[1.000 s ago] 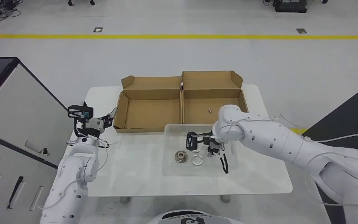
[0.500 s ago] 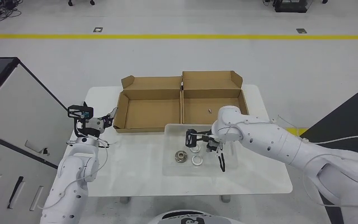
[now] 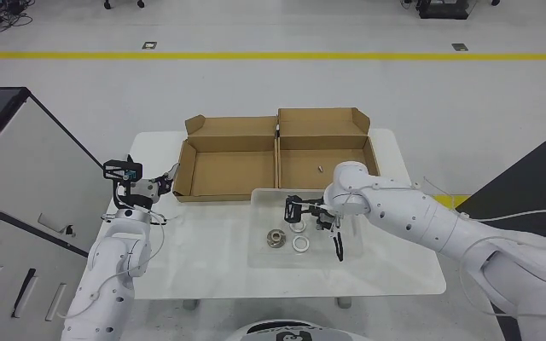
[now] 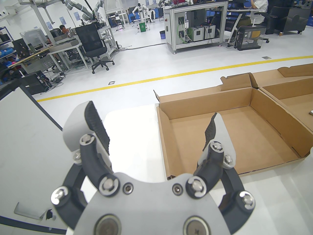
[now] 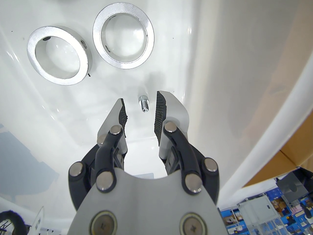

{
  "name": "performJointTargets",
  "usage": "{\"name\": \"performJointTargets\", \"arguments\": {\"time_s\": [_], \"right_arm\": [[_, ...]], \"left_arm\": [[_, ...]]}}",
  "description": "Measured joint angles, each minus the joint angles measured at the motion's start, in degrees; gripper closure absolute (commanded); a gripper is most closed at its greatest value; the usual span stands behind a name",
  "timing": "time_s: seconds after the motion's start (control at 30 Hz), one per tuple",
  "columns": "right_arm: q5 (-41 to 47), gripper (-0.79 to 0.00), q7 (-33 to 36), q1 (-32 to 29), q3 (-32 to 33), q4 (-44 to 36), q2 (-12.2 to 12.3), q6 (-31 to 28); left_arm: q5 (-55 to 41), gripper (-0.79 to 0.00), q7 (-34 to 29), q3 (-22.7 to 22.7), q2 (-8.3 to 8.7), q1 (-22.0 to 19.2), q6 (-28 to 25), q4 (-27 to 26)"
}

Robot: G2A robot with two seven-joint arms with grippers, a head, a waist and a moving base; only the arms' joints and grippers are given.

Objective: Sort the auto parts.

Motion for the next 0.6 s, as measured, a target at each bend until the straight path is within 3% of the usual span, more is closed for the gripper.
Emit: {"name": "performJointTargets", "arguments": {"time_s": [0.6], "right_arm": [[0.63,-0.277,-0.05,-1.38,1.99,2.18,-0.76,-2.42]], "left_arm": [[0.00,-0.785,0.00,0.00,0.00,0.00,0.00,0.00]]}}
